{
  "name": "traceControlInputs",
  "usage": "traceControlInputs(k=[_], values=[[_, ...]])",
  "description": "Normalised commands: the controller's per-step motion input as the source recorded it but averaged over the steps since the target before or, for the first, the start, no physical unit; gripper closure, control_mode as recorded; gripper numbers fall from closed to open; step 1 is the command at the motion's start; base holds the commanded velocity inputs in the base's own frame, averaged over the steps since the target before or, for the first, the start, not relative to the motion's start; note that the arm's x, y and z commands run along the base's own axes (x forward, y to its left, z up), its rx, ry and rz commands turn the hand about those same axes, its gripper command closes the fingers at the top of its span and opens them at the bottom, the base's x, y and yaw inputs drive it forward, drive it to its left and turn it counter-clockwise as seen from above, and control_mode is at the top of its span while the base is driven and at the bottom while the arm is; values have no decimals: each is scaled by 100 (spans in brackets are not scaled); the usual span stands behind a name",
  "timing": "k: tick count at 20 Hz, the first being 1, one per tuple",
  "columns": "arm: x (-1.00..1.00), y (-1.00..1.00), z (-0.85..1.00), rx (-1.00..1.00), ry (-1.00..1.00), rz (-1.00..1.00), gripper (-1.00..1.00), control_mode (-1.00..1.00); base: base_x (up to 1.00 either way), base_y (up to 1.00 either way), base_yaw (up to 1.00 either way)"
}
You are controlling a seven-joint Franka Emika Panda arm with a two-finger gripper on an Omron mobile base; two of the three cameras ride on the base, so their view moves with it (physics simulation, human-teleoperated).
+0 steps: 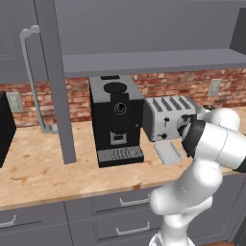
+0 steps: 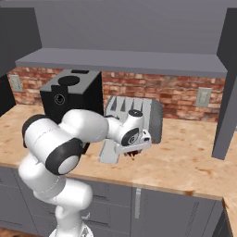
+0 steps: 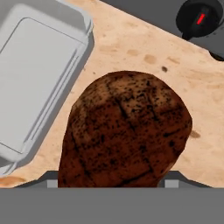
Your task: Retrieve the tupperware from the cabinet, then place the raw meat into the tupperware to avoid contamination.
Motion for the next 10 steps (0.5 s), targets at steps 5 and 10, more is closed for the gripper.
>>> traceControlInputs(k=[5,10], values=[[-11,0,49,0,3,0,100,-100,0,0,0],[-15,1,47,0,7,-1,100,-100,0,0,0]])
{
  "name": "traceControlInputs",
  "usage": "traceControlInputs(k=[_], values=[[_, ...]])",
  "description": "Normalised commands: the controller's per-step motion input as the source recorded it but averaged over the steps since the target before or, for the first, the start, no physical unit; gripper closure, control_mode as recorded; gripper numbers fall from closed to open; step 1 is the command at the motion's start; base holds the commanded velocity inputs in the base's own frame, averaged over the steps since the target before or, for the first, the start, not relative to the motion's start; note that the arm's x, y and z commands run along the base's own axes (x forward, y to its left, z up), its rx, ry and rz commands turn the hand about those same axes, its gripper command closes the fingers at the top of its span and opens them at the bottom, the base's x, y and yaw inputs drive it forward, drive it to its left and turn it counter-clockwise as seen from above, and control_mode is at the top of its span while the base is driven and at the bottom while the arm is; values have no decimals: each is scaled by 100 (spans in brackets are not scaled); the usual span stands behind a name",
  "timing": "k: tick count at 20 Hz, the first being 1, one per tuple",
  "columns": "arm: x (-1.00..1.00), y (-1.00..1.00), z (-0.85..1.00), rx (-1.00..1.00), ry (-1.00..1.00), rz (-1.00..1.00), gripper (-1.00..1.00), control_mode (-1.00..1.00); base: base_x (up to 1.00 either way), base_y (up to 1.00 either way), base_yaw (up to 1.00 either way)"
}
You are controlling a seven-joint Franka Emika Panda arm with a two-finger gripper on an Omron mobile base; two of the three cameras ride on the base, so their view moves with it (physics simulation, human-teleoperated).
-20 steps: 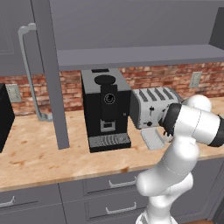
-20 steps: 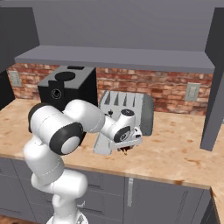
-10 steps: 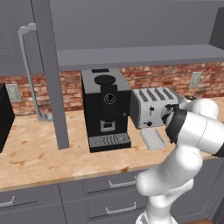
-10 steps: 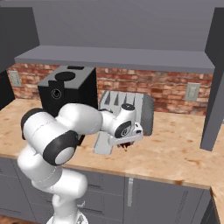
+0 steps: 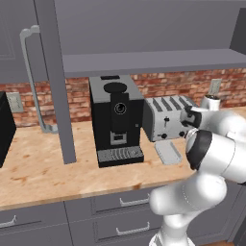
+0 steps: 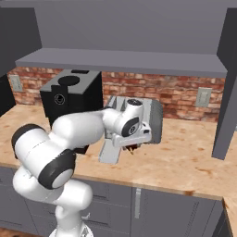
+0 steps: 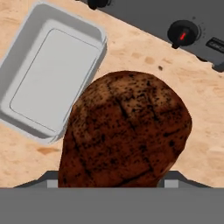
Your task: Retrieve the tupperware from the cabinet, then place the raw meat into the tupperware to avoid contamination.
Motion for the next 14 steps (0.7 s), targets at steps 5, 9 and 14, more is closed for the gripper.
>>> traceControlInputs(k=[5,9,14], values=[[-22,12,43,0,4,-4,100,-100,0,0,0],[-21,22,33,2,1,-3,100,-100,0,0,0],[-16,31,12,3,0,-1,100,-100,0,0,0]])
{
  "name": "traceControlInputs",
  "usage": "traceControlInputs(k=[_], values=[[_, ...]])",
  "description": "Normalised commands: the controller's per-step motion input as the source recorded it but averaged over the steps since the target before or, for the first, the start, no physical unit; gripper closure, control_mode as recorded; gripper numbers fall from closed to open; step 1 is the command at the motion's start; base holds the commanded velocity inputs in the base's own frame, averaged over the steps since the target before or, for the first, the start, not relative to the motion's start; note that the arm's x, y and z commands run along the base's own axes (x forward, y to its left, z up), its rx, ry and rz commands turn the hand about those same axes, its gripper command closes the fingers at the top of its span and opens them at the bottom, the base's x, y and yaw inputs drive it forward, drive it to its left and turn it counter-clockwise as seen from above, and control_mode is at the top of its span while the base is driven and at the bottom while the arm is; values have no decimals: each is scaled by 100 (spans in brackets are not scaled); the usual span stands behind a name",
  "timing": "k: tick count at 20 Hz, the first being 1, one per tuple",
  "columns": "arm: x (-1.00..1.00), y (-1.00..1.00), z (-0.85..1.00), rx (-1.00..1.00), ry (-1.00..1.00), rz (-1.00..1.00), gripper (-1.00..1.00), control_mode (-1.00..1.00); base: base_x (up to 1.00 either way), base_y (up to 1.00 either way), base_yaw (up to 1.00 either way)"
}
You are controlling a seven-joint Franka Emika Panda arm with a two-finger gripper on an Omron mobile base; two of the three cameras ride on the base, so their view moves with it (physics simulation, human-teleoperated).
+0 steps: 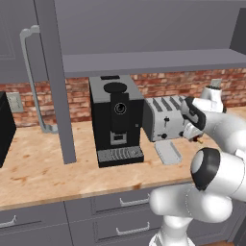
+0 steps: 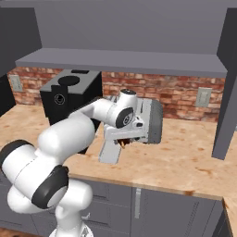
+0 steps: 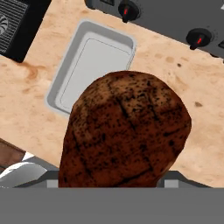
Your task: Retrieve the tupperware from the cabinet, then place the raw meat into the tupperware to avoid contamination.
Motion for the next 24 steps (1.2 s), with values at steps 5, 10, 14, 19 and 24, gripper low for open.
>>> traceControlInputs(k=[5,10,14,19,24], values=[[-7,37,-1,4,0,0,100,-100,0,0,0],[0,34,-3,2,0,0,100,-100,0,0,0],[0,29,-5,0,0,0,100,-100,0,0,0],[0,30,-14,0,-1,0,100,-100,0,0,0],[0,27,-18,-3,0,0,100,-100,0,0,0]])
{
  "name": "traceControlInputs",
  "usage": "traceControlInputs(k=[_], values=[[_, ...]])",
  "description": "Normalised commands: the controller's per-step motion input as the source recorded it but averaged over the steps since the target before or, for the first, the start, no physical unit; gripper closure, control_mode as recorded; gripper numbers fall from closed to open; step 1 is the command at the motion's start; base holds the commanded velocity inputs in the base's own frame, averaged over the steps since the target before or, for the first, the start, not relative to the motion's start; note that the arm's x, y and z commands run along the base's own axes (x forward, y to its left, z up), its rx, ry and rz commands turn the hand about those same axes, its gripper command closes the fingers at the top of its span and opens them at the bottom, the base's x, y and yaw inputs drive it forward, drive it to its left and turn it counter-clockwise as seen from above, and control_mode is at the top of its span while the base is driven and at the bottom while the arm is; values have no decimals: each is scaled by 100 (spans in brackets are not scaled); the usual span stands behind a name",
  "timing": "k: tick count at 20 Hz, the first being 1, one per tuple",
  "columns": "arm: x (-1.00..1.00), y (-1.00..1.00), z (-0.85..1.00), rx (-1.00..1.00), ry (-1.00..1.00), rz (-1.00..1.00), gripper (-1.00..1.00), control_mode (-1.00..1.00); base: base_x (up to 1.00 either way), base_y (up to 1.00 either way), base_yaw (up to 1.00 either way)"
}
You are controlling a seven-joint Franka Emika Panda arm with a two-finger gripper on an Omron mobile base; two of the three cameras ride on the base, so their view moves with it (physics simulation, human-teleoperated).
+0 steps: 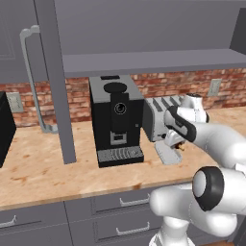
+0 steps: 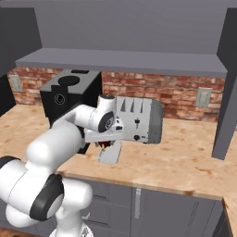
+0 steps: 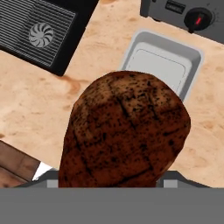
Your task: Retrieve the tupperware from the cabinet, then place the raw meat into the tupperware to avoid contamination.
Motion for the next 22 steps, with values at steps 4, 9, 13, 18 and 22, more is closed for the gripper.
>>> traceControlInputs(k=[4,9,13,18,22], values=[[3,21,-16,-3,0,0,100,-100,0,0,0],[19,4,-4,-2,0,0,100,-100,0,0,0],[21,-4,-5,-1,0,0,100,-100,0,0,0],[17,-9,-7,0,3,0,100,-100,0,0,0],[9,-7,-10,0,5,0,100,-100,0,0,0]])
